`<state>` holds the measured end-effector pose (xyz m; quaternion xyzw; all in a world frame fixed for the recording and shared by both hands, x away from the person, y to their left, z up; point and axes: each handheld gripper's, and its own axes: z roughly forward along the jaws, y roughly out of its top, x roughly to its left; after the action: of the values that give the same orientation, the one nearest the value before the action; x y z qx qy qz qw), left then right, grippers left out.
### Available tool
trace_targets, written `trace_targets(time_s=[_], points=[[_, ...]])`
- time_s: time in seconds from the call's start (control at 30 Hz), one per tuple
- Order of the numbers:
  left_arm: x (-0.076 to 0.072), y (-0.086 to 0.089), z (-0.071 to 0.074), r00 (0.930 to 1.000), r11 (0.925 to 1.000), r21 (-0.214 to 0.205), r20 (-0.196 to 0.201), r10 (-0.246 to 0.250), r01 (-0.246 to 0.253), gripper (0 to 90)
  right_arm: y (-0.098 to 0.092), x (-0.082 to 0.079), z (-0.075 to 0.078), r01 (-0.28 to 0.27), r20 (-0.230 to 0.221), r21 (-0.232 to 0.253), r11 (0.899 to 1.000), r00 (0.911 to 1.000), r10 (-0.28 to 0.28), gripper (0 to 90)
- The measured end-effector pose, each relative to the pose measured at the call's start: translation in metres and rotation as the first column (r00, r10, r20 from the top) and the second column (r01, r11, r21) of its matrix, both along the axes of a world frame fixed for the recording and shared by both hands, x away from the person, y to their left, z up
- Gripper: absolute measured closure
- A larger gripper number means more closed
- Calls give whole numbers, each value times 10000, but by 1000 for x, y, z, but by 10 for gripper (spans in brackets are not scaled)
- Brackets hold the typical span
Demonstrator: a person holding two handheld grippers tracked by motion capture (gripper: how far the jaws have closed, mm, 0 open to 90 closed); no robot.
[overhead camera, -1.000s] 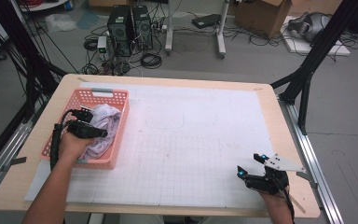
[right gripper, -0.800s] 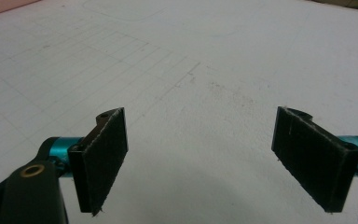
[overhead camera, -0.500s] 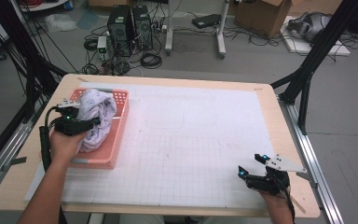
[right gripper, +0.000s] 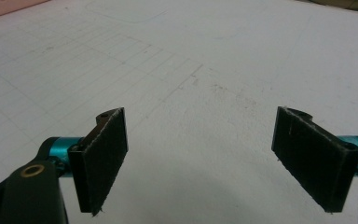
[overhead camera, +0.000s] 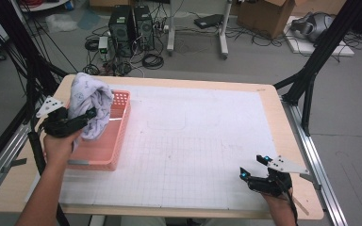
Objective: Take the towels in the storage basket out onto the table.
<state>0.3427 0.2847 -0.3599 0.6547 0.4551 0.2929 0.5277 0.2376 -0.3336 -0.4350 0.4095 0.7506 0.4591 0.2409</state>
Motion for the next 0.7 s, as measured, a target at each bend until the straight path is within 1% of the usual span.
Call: trace_targets(time_s=[0.03,0.07,0.1,0.2,0.23,0.3,0.37,0.4,0.5,0.53,0.57,0.63,0.7], points=[[-2,-2,2,9990,9997,-105,384,-212,216,520,0,-1,0,18,-60,34,10000,10000,-17,171],[-3,-4,3,9973,9993,-158,658,-313,324,520,0,-1,0,10,-54,30,10000,10000,-10,171],[-4,-5,4,9956,9988,-239,845,-401,423,520,0,-1,0,3,-43,12,10000,10000,-3,171],[-6,-8,6,9895,9962,-457,1281,-676,740,520,0,-1,0,9,-39,6,10000,10000,-9,171],[-7,-9,7,9859,9950,-467,1465,-809,886,520,0,-1,0,22,-58,25,10000,10000,-22,171],[-8,-12,9,9810,9923,-527,1651,-1020,1121,520,0,0,0,3,-32,6,10000,10000,-3,171],[-9,-14,12,9740,9881,-572,1853,-1301,1428,520,0,0,0,-19,-5,0,10000,10000,19,171],[-10,-16,14,9691,9837,-690,1962,-1497,1659,520,1,0,0,-26,-38,11,10000,10000,26,171],[-11,-22,18,9562,9727,-824,2185,-1948,2170,520,1,0,0,-55,-44,5,10000,10000,55,171],[-12,-25,21,9484,9664,-823,2286,-2197,2437,520,1,0,0,-67,4,-25,10000,10000,67,171],[-12,-27,23,9438,9630,-808,2353,-2321,2569,519,1,0,0,-61,-13,-6,10000,10000,61,171],[-14,-33,27,9299,9498,-862,2475,-2721,3009,519,1,0,0,-56,2,-13,10000,10000,56,171],[-14,-41,30,9183,9405,-789,2570,-3012,3305,519,1,0,0,-70,-10,-1,10000,10000,70,171]])
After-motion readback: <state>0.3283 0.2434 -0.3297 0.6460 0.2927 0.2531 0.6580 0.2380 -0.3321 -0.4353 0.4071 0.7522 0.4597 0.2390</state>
